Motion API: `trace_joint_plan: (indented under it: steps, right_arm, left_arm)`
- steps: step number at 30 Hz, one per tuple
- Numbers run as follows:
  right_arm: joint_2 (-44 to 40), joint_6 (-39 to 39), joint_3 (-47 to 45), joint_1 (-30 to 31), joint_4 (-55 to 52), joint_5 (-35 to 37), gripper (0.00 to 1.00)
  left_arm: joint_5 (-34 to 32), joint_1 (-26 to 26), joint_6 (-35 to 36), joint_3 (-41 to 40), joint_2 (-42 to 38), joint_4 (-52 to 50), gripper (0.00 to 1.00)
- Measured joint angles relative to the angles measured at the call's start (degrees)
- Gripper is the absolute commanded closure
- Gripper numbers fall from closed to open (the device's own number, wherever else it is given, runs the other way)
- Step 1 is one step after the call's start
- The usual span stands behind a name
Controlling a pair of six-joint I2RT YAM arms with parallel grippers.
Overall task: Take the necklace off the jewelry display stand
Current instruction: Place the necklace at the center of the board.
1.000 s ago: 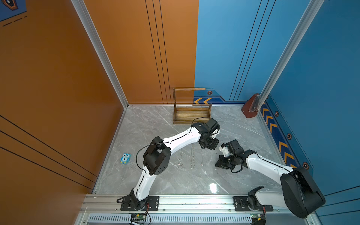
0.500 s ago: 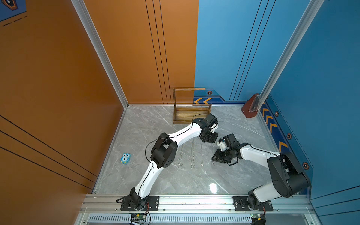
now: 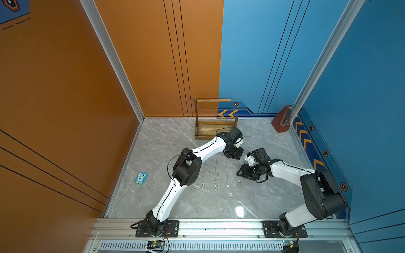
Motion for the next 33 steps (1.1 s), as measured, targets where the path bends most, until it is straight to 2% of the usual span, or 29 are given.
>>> trace_joint_plan:
  steps: [1,2,5,14,26,29,30,31,33]
  right_arm:
    - [-0.55,0.24,-0.52,-0.28,0.46,0.15,0.41]
    - [-1.33,0.81,-1.27,-0.68,1.01,0.15,0.31]
    - [-4.33,1.6,-3.5,-1.88,2.78,1.22,0.23]
    - [-12.57,2.56,-9.53,-5.18,4.11,2.8,0.21]
    - [-22.12,2.69,-14.75,-7.8,4.24,5.4,0.17]
    - [-23.61,2.73,-15.34,-8.26,4.26,5.95,0.17]
    - [-23.91,2.73,-15.45,-8.35,4.28,6.23,0.17]
    - [-24.06,2.73,-15.52,-8.46,4.28,6.34,0.17]
    - [-24.24,2.75,-15.56,-8.61,4.26,6.84,0.17]
  left_arm:
    - [-0.22,0.04,0.07,0.24,0.22,-0.09,1.0]
    - [-0.5,0.09,0.15,0.72,0.55,-0.22,1.0]
    - [-1.22,0.24,0.22,2.56,1.6,-0.24,1.0]
    - [-2.71,1.22,0.22,5.55,4.7,-0.48,1.0]
    - [-4.0,1.97,0.22,6.19,4.79,-1.29,1.0]
    - [-4.0,1.97,0.39,6.19,4.79,-1.29,0.82]
    - [-3.98,1.97,0.59,6.19,4.79,-1.29,0.68]
    - [-3.98,1.97,0.5,6.19,4.79,-1.31,0.6]
    - [-3.98,1.95,0.35,6.19,4.79,-1.31,0.6]
